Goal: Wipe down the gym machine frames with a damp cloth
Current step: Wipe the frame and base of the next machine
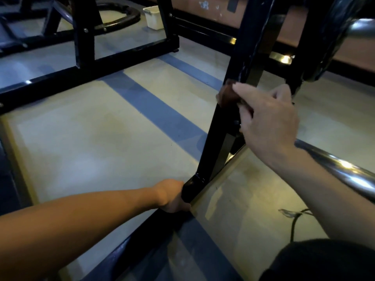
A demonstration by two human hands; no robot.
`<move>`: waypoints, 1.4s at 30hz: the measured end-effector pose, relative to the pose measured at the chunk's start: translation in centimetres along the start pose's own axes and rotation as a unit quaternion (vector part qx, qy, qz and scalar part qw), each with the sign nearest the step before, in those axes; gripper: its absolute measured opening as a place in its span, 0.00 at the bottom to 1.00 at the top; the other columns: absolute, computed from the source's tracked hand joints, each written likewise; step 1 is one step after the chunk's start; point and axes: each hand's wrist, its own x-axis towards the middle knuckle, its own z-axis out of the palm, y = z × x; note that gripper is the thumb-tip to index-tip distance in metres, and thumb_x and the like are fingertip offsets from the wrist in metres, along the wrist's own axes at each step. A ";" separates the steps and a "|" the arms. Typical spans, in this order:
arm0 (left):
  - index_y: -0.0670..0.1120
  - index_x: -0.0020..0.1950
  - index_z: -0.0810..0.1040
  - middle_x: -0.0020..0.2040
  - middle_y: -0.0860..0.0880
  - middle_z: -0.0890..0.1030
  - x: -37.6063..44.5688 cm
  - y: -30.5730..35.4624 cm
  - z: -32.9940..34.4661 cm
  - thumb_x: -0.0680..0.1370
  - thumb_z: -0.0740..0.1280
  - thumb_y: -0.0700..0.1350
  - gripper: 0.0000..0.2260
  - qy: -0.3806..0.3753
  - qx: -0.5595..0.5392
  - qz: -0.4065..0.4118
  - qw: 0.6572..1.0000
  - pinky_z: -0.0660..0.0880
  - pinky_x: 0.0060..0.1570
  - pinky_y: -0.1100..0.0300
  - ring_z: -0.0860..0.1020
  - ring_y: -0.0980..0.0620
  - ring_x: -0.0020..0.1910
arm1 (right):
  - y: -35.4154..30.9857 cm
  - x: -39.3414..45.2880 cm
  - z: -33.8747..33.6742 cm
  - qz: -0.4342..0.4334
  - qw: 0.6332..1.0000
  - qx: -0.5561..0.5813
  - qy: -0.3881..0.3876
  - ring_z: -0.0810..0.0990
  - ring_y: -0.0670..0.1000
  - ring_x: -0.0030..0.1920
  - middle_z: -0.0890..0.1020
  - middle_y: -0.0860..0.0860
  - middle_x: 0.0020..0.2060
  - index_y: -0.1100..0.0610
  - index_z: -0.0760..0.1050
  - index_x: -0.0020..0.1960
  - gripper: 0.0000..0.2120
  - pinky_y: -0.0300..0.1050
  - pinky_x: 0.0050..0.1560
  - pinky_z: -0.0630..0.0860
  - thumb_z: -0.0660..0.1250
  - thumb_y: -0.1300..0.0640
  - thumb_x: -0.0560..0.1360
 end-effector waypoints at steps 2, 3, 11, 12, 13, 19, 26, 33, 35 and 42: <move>0.49 0.49 0.77 0.49 0.45 0.81 0.1 -0.2 0.3 0.75 0.71 0.61 0.17 0.005 -0.009 -0.005 1.000 0.71 0.44 0.60 0.82 0.42 0.53 | -0.8 1.7 0.0 0.016 1.000 0.003 0.012 0.68 0.51 0.45 0.68 0.51 0.48 0.42 0.77 0.69 0.17 0.45 0.41 0.64 0.67 0.52 0.82; 0.49 0.50 0.76 0.49 0.46 0.81 0.1 -0.4 0.4 0.75 0.71 0.62 0.17 0.006 -0.014 -0.010 1.000 0.71 0.45 0.60 0.82 0.43 0.53 | -1.4 2.0 0.3 0.010 1.000 -0.001 0.005 0.68 0.51 0.45 0.68 0.51 0.47 0.43 0.78 0.68 0.16 0.43 0.40 0.63 0.67 0.52 0.82; 0.46 0.50 0.81 0.49 0.44 0.84 0.1 -0.2 0.1 0.75 0.71 0.61 0.18 -0.004 -0.006 -0.006 1.000 0.78 0.49 0.55 0.82 0.42 0.49 | -1.2 0.1 -0.5 -0.002 1.000 0.002 -0.029 0.68 0.51 0.45 0.69 0.51 0.46 0.41 0.78 0.68 0.16 0.46 0.42 0.68 0.67 0.52 0.82; 0.45 0.50 0.81 0.49 0.44 0.84 0.2 -0.2 0.1 0.75 0.71 0.61 0.19 -0.003 -0.012 -0.006 1.000 0.79 0.49 0.54 0.82 0.42 0.49 | -1.2 1.0 -0.6 0.001 1.000 0.000 -0.008 0.67 0.50 0.46 0.70 0.51 0.47 0.42 0.77 0.68 0.16 0.47 0.43 0.69 0.67 0.52 0.82; 0.45 0.52 0.81 0.50 0.44 0.84 0.2 -0.3 0.2 0.75 0.71 0.60 0.19 0.000 -0.015 -0.009 1.000 0.80 0.50 0.54 0.82 0.42 0.50 | -1.4 2.1 -0.5 0.003 1.000 -0.001 0.006 0.66 0.50 0.48 0.71 0.50 0.48 0.43 0.77 0.69 0.16 0.47 0.43 0.68 0.66 0.52 0.82; 0.46 0.59 0.79 0.56 0.44 0.82 0.0 -0.2 0.4 0.74 0.71 0.62 0.23 0.004 -0.015 -0.023 1.000 0.78 0.54 0.55 0.81 0.43 0.55 | -2.5 -0.4 1.2 -0.036 0.997 -0.012 -0.071 0.67 0.51 0.43 0.69 0.49 0.47 0.45 0.78 0.68 0.16 0.44 0.42 0.63 0.68 0.54 0.81; 0.44 0.60 0.80 0.56 0.43 0.83 -0.1 -0.1 0.0 0.76 0.71 0.59 0.21 -0.002 -0.022 -0.013 1.000 0.78 0.53 0.55 0.82 0.42 0.55 | -1.3 3.7 0.3 -0.018 1.000 -0.008 0.018 0.72 0.58 0.54 0.82 0.47 0.58 0.45 0.77 0.70 0.18 0.49 0.44 0.68 0.67 0.54 0.82; 0.44 0.58 0.80 0.56 0.41 0.83 -0.3 0.1 -0.4 0.77 0.70 0.59 0.21 -0.008 -0.011 0.003 1.000 0.76 0.52 0.55 0.81 0.40 0.56 | -0.2 0.6 0.2 -0.028 0.999 -0.017 -0.019 0.61 0.48 0.49 0.82 0.42 0.62 0.45 0.77 0.71 0.18 0.46 0.42 0.64 0.67 0.55 0.82; 0.45 0.59 0.80 0.57 0.42 0.83 -0.2 0.1 -0.3 0.77 0.70 0.59 0.20 -0.004 -0.016 0.000 1.000 0.76 0.52 0.56 0.81 0.41 0.57 | -0.2 2.4 -0.2 -0.018 1.000 -0.008 0.010 0.66 0.51 0.51 0.82 0.43 0.62 0.45 0.76 0.71 0.18 0.48 0.43 0.65 0.66 0.54 0.82; 0.44 0.55 0.81 0.52 0.43 0.84 -0.5 0.2 -0.5 0.76 0.71 0.59 0.19 -0.006 -0.014 0.002 1.000 0.78 0.53 0.55 0.81 0.43 0.52 | -1.3 0.8 1.6 -0.024 0.998 -0.034 -0.052 0.63 0.47 0.49 0.82 0.45 0.62 0.43 0.75 0.72 0.20 0.45 0.42 0.62 0.66 0.53 0.81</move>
